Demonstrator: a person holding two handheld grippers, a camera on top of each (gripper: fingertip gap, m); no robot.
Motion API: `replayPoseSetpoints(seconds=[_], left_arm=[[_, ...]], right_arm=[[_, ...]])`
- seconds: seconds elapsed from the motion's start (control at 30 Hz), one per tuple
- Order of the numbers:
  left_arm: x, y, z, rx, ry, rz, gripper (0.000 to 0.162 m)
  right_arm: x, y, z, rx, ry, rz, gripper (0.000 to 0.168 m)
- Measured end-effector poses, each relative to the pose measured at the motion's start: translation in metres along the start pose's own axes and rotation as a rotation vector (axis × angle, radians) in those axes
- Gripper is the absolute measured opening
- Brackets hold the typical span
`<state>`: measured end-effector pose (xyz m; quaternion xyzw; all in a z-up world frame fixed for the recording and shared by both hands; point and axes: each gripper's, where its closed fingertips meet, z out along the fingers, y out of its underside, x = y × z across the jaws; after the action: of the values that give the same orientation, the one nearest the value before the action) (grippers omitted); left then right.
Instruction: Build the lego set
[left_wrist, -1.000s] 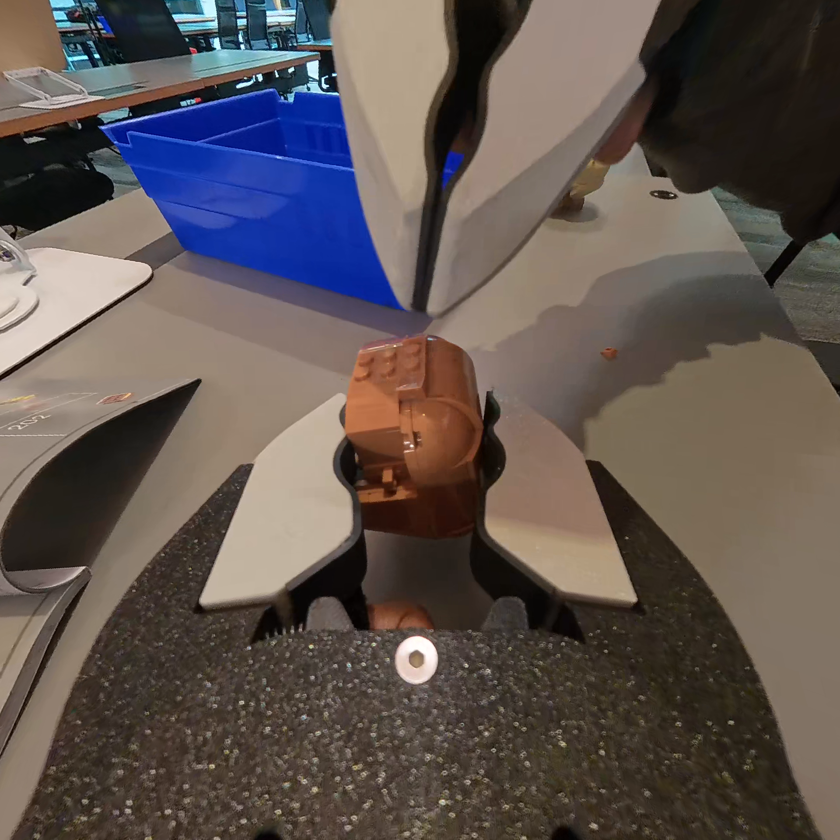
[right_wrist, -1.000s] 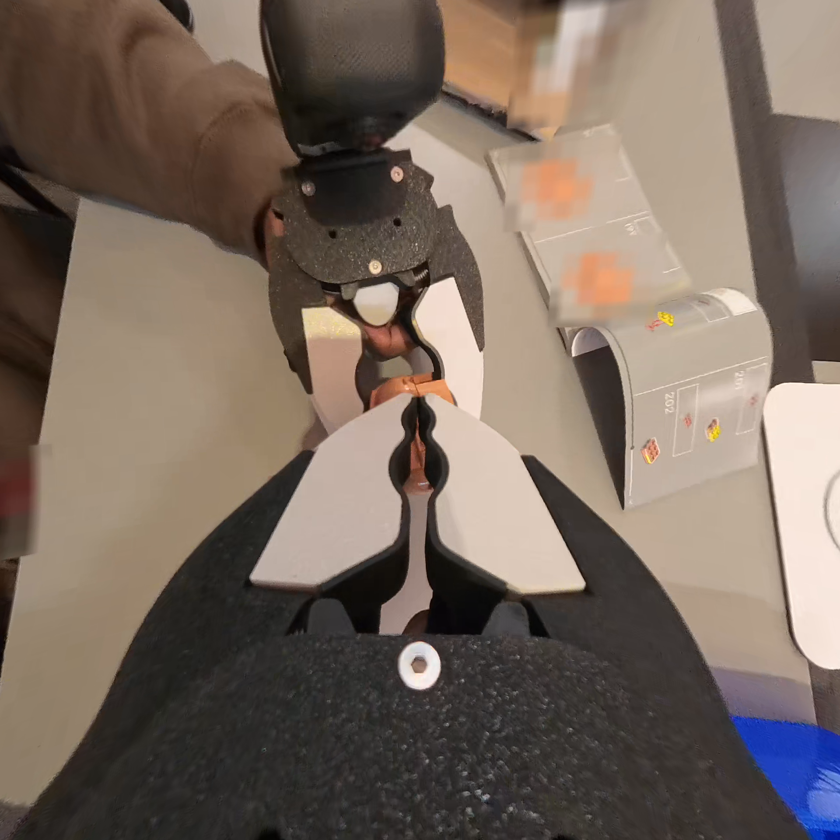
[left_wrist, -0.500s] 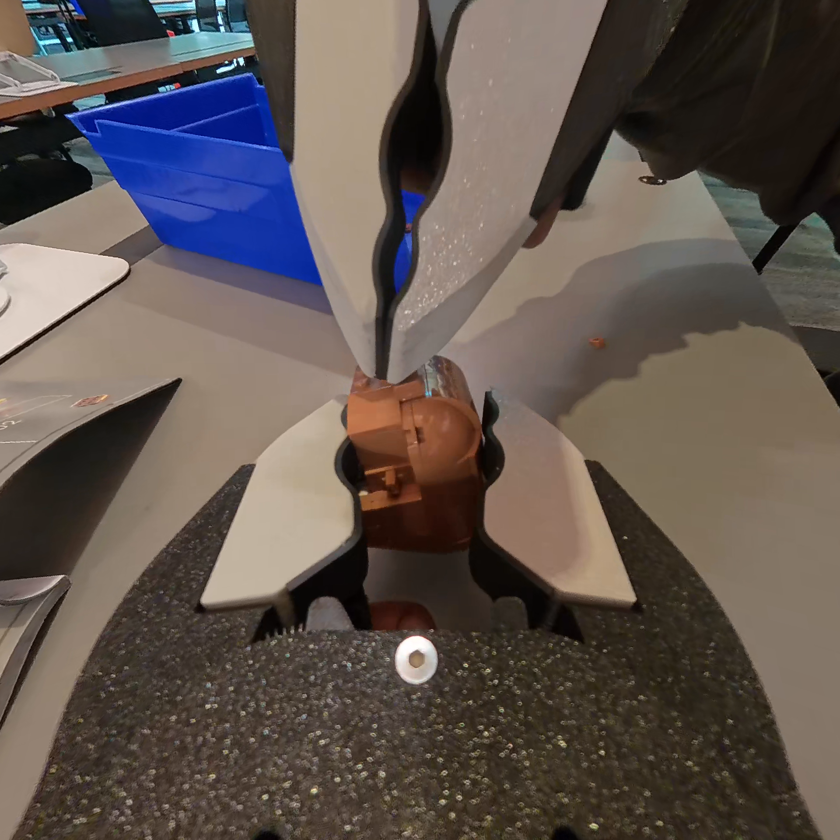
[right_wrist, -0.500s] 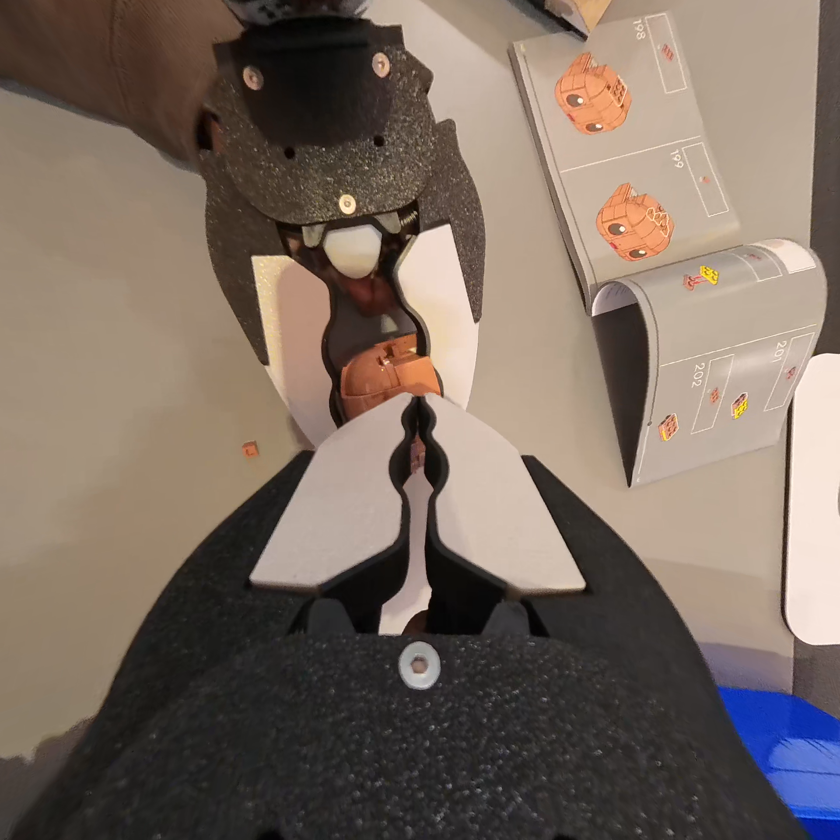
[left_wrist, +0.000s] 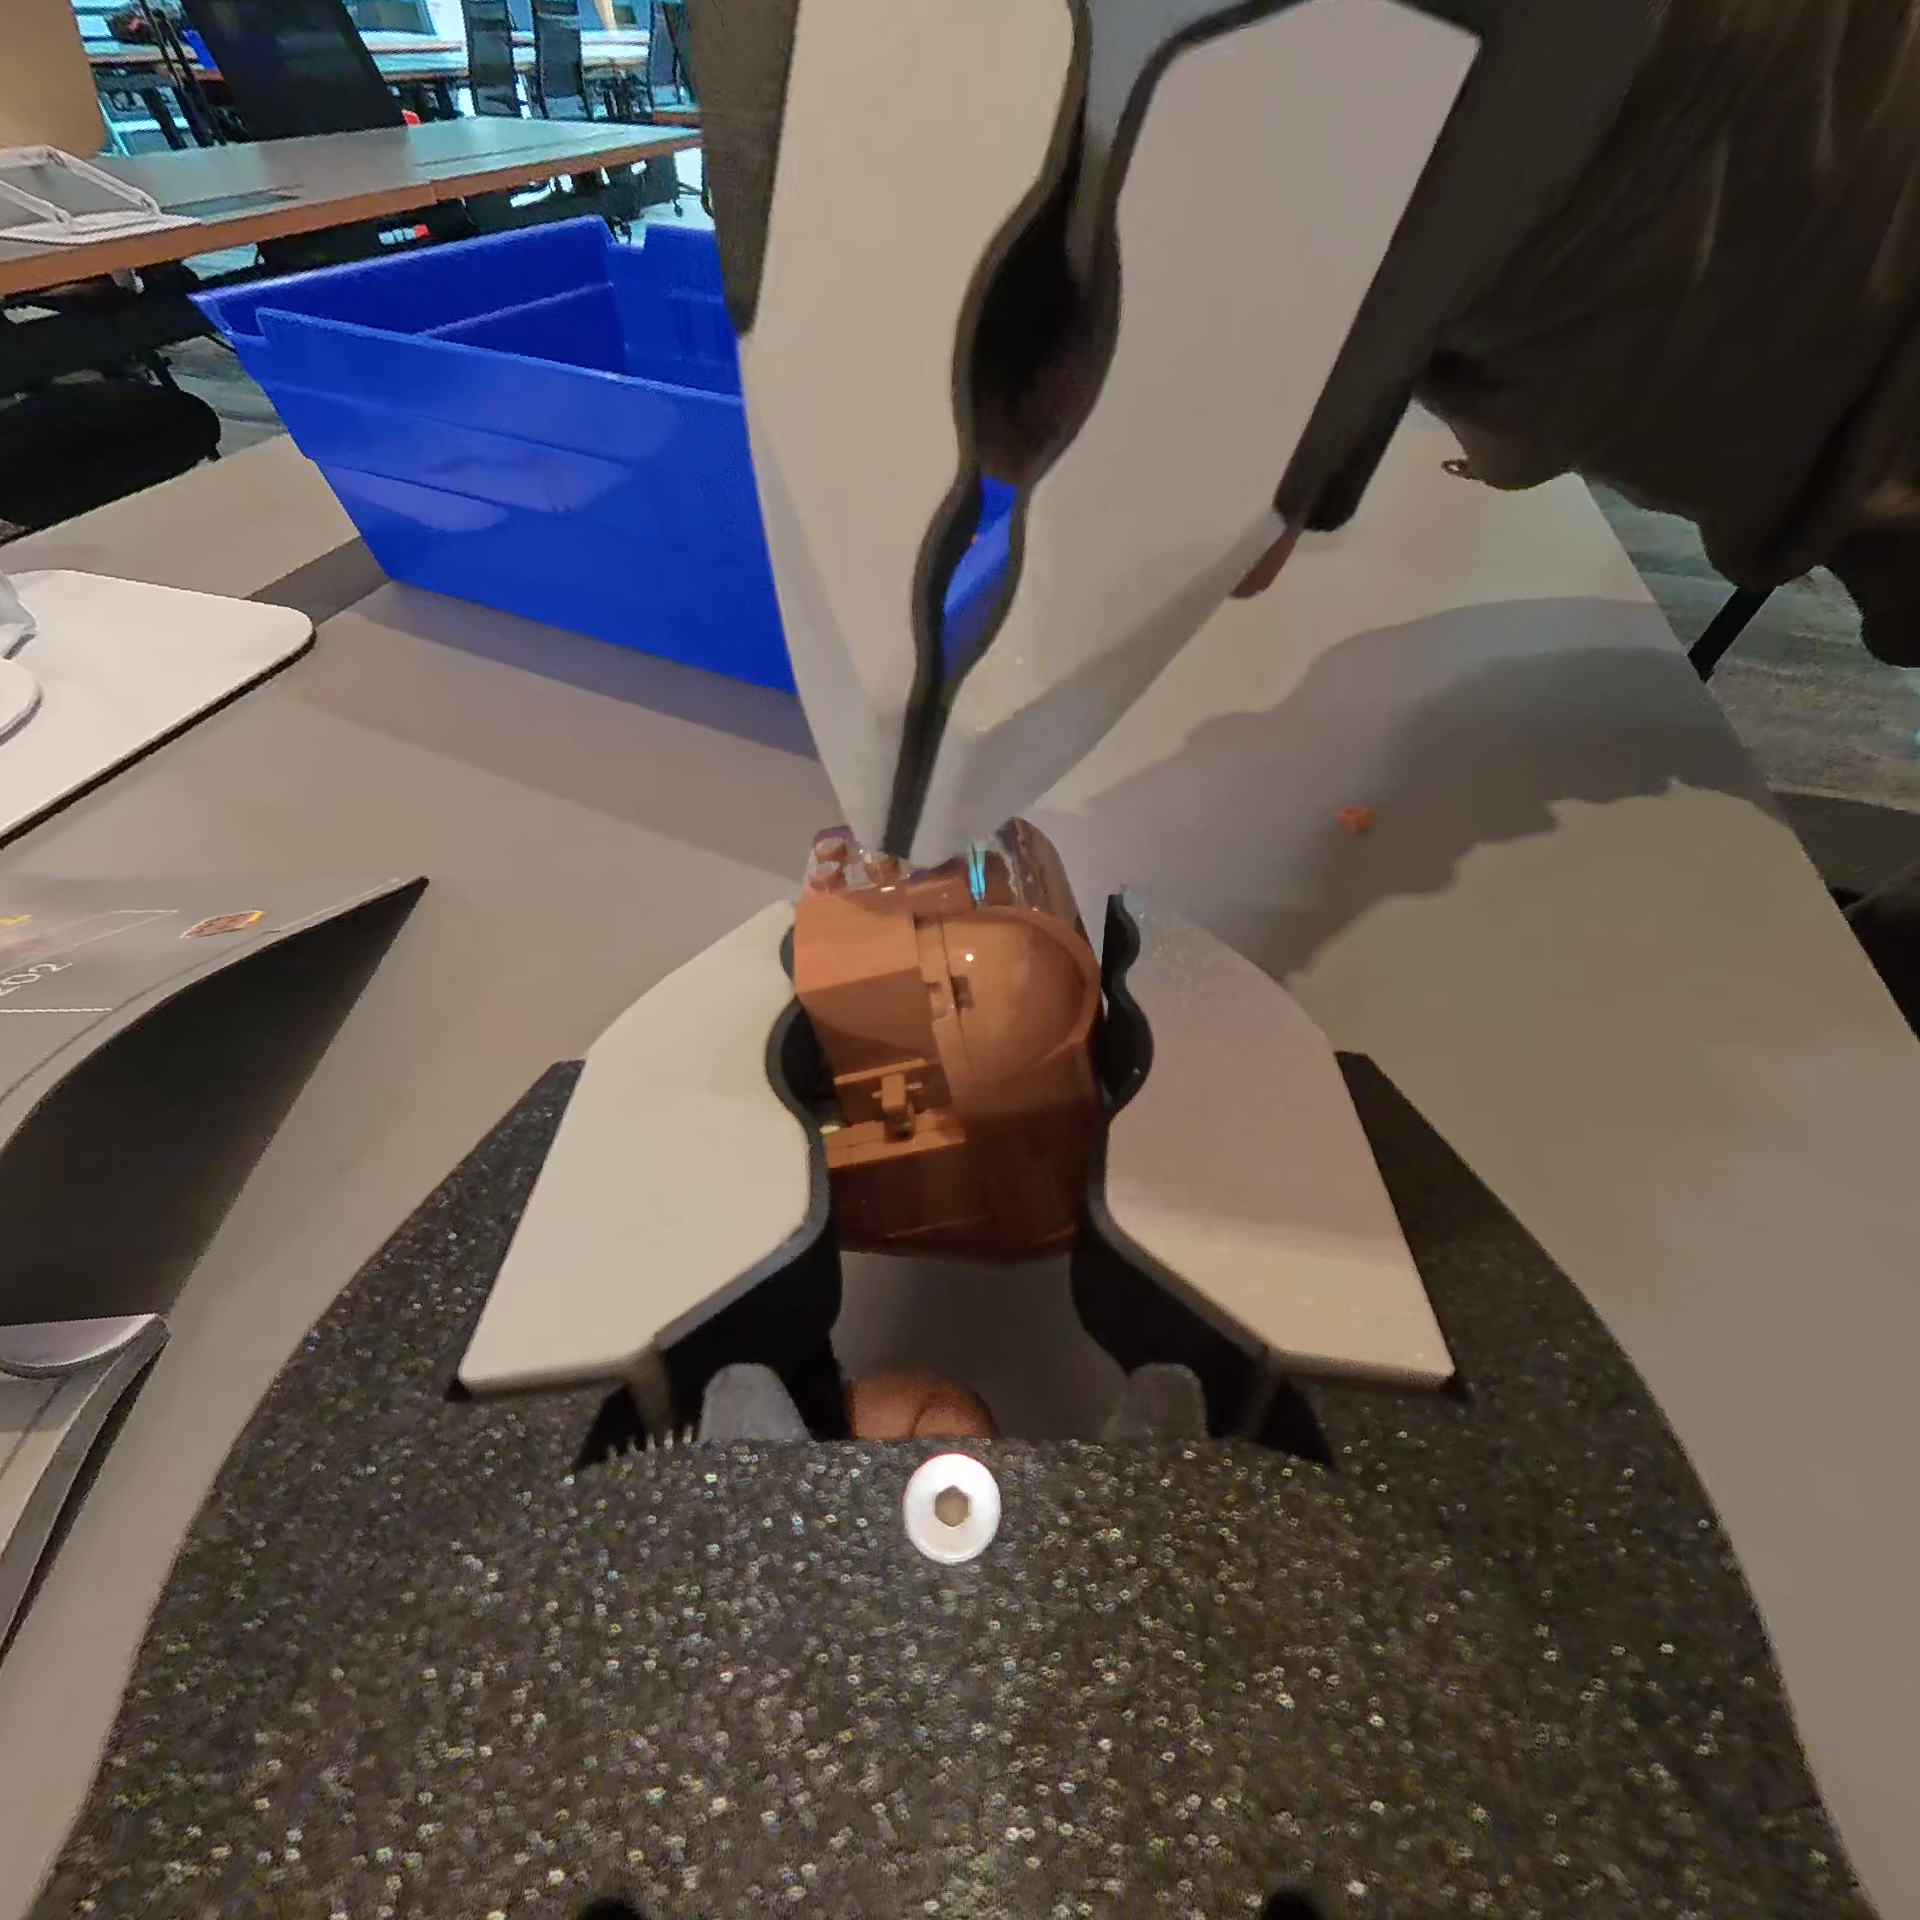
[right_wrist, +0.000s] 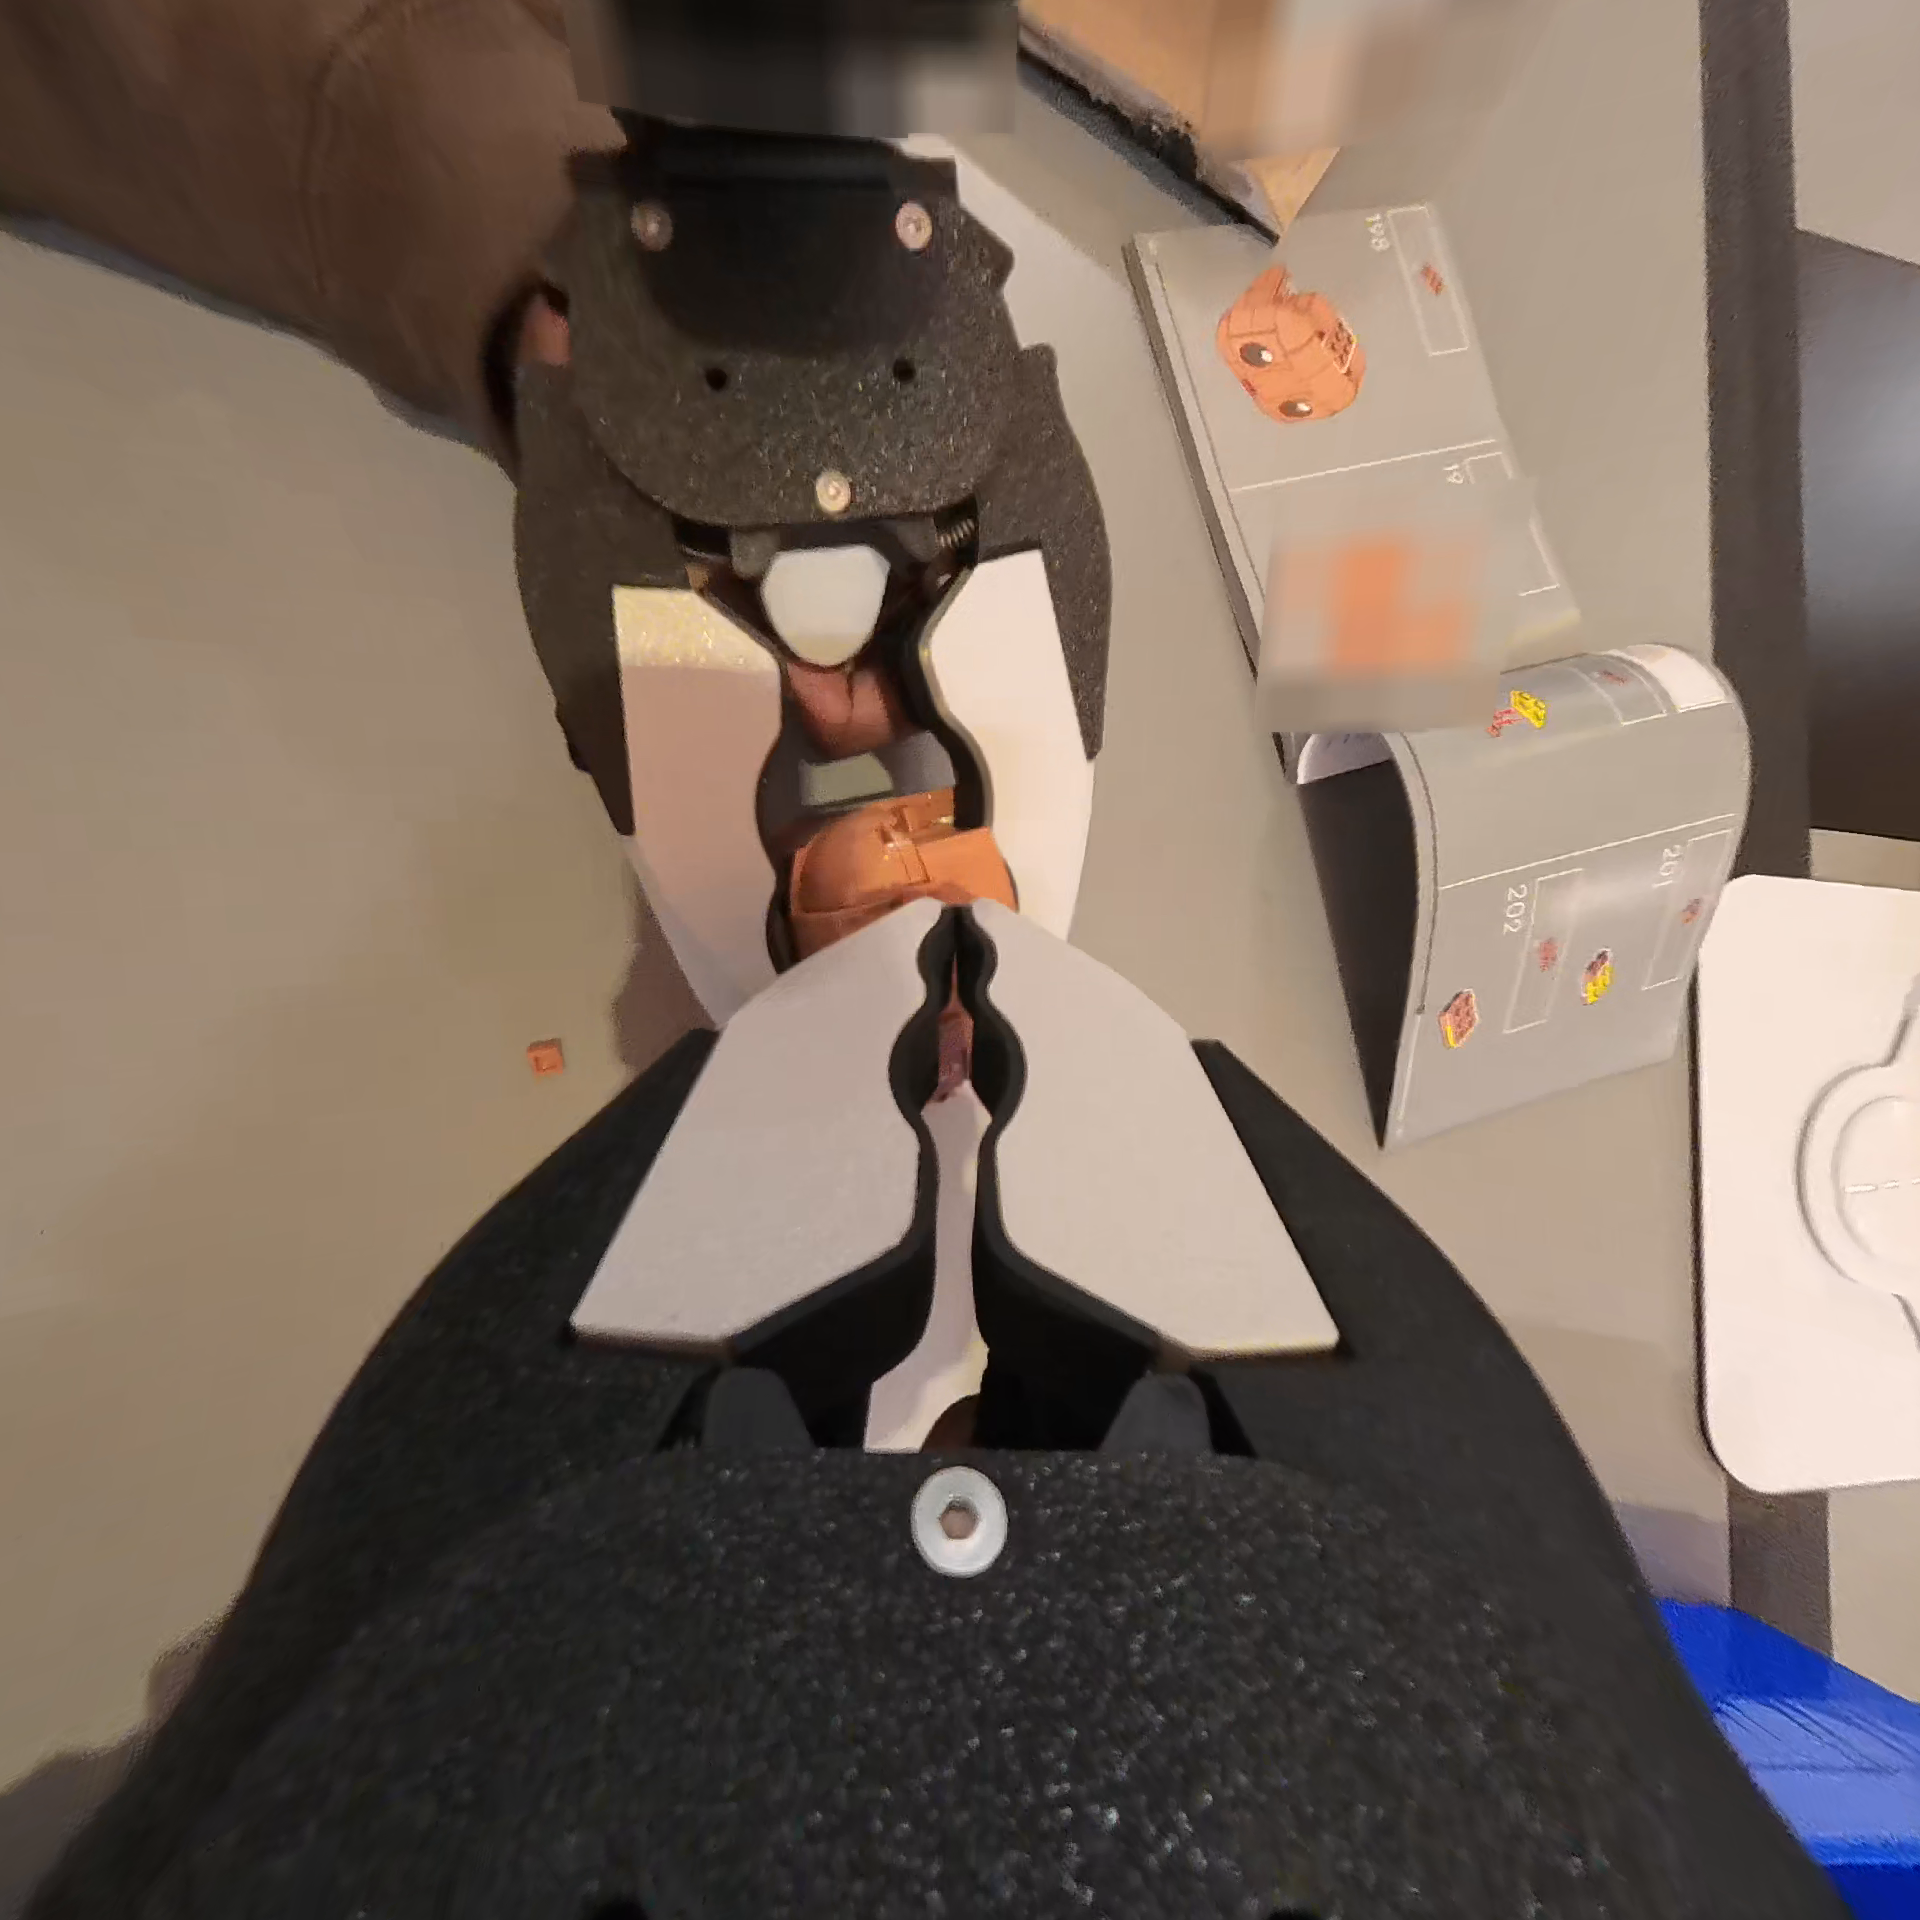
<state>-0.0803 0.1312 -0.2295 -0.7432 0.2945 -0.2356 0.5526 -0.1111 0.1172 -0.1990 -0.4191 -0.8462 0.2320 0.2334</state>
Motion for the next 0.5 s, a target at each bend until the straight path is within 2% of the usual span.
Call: replayPoseSetpoints(seconds=[0.23,0.37,0.5], left_arm=[[0.0,0.0,0.0,0.004,0.0,0.002,0.052],[0.001,0.003,0.001,-0.014,0.001,0.019,0.052],[0.001,-0.001,0.0,0.006,0.006,0.003,0.052]], right_arm=[[0.007,-0.011,-0.012,0.063,0.028,0.003,0.0],[-0.003,0.003,0.003,-0.018,0.012,-0.032,0.0],[0.004,-0.001,-0.003,0.004,0.039,-0.022,0.0]])
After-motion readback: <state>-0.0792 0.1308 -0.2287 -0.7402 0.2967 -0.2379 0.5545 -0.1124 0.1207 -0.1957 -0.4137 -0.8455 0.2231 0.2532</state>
